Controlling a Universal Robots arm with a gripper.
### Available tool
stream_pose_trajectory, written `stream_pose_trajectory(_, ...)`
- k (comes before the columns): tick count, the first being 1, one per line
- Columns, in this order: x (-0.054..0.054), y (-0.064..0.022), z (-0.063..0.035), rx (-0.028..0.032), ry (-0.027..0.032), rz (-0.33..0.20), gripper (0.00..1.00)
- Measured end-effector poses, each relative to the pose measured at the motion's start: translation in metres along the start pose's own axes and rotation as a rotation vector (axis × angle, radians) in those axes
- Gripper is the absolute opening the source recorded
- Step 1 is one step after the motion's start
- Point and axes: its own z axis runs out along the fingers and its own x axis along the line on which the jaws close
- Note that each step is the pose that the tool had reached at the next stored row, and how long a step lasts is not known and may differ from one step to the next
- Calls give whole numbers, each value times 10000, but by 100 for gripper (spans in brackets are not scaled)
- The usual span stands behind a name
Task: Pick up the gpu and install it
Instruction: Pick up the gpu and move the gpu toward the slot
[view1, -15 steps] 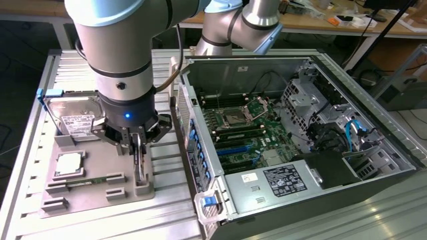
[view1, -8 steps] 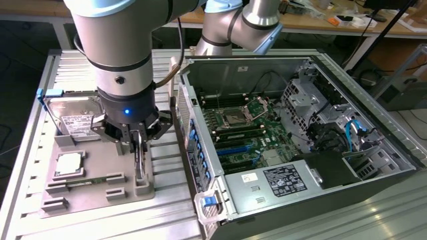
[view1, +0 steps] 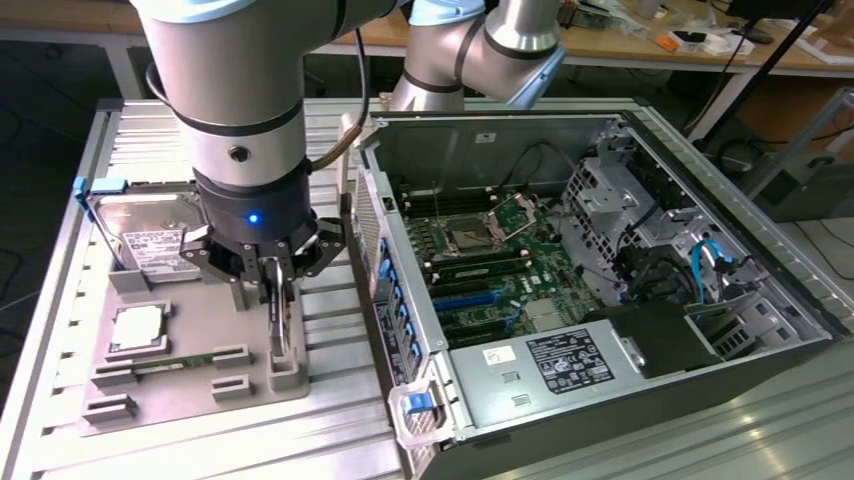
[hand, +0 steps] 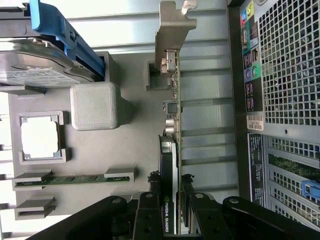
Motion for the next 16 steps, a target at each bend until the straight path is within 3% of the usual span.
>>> stream_pose_trajectory(16, 0, 0, -16, 10, 3, 0, 27)
